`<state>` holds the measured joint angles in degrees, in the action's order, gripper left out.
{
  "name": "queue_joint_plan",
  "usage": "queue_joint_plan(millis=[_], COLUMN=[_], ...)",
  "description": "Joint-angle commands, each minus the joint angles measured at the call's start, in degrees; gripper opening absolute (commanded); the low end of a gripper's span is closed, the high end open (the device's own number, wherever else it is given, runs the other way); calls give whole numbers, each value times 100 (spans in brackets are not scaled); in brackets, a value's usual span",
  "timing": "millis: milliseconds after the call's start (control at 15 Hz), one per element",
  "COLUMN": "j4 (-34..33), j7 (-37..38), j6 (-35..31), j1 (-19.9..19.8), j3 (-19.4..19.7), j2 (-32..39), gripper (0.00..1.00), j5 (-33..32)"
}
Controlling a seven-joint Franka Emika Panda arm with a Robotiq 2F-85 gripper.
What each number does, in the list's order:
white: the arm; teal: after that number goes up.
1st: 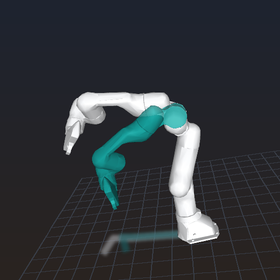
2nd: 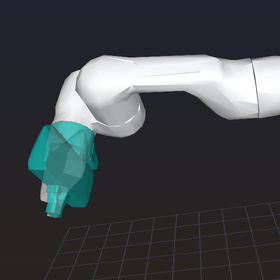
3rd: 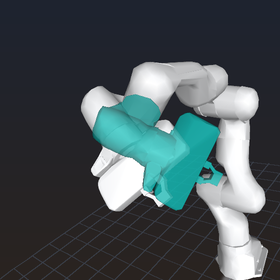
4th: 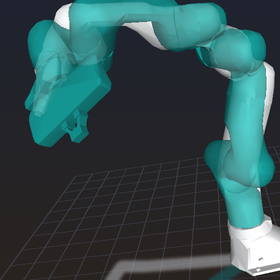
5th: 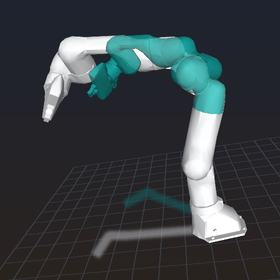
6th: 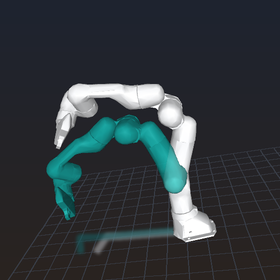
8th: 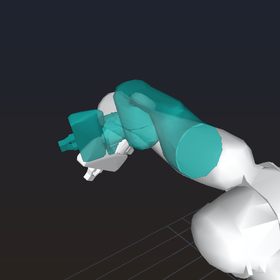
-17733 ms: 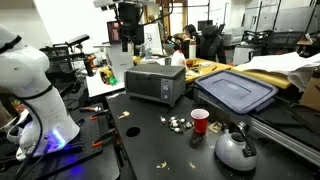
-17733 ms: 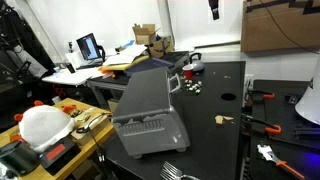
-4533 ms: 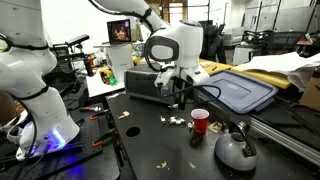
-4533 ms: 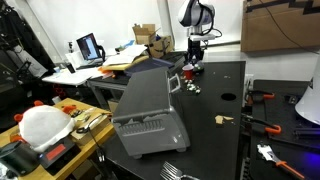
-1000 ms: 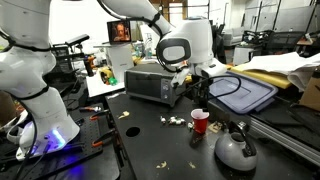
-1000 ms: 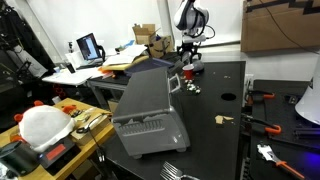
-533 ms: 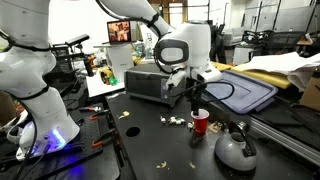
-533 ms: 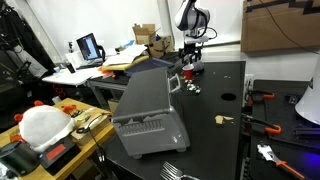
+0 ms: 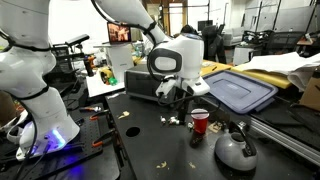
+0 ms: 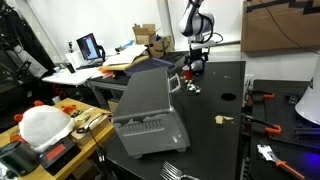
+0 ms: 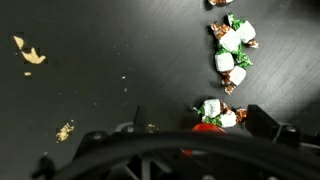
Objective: Pick the sweets from the table and put them in the red cup
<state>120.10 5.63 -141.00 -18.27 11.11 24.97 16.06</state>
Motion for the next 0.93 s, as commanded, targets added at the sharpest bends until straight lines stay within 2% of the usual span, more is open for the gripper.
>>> queue_joint_plan(millis=[0,533,867], j4=[245,193,194], j7=[-28,-79,-477], j6=[-10,124,85], j1=[28,166,245], j3=[44,-38,-173], j2=[-105,335,535], gripper=[100,100,100], j5=[-41,-189,-479])
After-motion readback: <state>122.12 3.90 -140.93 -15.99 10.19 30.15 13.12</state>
